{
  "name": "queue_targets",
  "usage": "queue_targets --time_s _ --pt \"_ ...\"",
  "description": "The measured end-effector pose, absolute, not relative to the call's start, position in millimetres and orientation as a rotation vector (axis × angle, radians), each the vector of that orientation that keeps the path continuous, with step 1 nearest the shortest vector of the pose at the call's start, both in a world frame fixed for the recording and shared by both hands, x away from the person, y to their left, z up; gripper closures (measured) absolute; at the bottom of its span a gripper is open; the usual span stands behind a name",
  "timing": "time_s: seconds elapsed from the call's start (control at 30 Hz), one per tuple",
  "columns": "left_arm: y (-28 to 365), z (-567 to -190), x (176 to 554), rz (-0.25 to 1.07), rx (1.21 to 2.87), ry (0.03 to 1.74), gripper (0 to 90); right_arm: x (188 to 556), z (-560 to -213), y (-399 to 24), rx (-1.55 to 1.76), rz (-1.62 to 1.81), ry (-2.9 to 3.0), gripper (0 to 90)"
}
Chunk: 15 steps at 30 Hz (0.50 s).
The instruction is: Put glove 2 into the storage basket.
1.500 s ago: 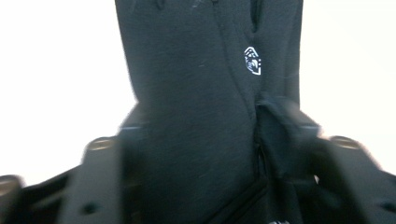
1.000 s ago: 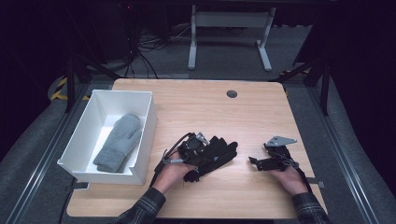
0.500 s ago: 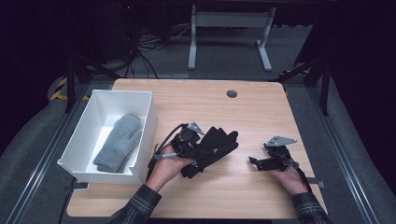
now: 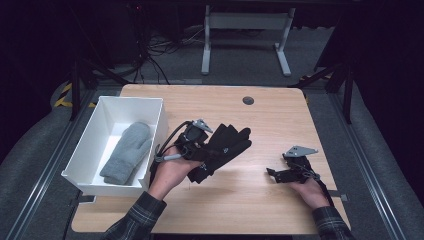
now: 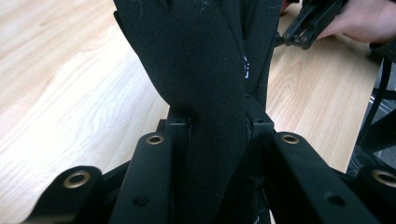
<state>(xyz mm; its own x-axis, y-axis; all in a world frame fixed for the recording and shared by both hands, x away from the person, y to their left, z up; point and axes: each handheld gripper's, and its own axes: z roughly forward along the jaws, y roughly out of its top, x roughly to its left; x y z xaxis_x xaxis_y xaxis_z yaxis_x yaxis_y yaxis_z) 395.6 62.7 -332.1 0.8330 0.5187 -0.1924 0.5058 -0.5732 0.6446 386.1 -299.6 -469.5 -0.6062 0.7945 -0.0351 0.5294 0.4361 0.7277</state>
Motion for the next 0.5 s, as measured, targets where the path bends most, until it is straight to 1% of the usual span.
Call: queue_targets --time_s 0.2,0.5 --pt "79.8 -309.2 398.4 0.048 2.266 0.767 71.2 385.9 -469.5 -299.7 1.127 0.976 2.321 10.3" --pt "103.4 -286.3 400.6 0.093 2.247 0.803 71.2 385.7 -469.4 -299.6 1.13 0.976 2.321 10.3"
